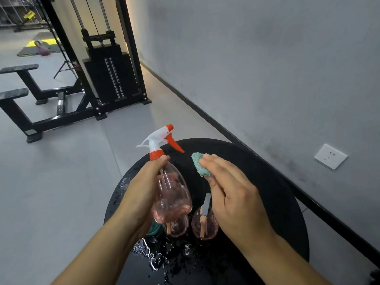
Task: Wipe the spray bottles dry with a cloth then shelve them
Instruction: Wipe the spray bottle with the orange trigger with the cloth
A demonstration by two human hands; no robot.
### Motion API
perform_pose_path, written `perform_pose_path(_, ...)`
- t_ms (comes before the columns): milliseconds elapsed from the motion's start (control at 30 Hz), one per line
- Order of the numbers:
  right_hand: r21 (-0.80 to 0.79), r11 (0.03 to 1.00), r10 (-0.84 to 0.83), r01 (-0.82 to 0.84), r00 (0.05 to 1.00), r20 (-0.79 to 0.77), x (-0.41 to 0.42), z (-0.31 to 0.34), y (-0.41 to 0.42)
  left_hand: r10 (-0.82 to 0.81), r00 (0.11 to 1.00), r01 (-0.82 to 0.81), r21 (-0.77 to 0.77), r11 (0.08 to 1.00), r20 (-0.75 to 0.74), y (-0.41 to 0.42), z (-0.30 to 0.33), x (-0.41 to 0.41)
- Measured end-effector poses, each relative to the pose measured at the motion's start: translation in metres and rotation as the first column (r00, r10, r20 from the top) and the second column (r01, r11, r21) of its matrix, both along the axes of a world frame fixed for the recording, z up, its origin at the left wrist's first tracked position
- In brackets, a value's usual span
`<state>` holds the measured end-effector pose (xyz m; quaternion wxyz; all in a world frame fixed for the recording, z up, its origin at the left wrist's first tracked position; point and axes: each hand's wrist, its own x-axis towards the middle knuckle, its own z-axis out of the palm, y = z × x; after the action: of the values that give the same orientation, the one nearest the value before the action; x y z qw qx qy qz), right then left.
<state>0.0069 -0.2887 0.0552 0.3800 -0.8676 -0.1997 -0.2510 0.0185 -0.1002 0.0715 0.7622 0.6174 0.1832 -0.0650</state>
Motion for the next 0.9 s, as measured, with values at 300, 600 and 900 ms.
perform_pose_path(300, 0.025, 1.0, -0.019, 0.018, 0.999, 0.026, 0.0014, 0.0033, -0.002, -0.171, 0.984, 0.164, -0.11, 0.98, -0.059, -0.0011, 0.0066, -0.0041)
perform_pose_path(600, 0.04, 0.999, -0.031, 0.03, 0.999, 0.028, 0.0027, 0.0052, -0.0029, -0.241, 0.97, 0.231, -0.167, 0.958, -0.041, 0.0007, 0.0001, -0.0017)
perform_pose_path(900, 0.068, 0.996, -0.063, 0.061, 0.998, 0.026, 0.0051, 0.0082, -0.0067, -0.308, 0.95, 0.289, -0.227, 0.93, -0.057, 0.0067, 0.0007, -0.0036)
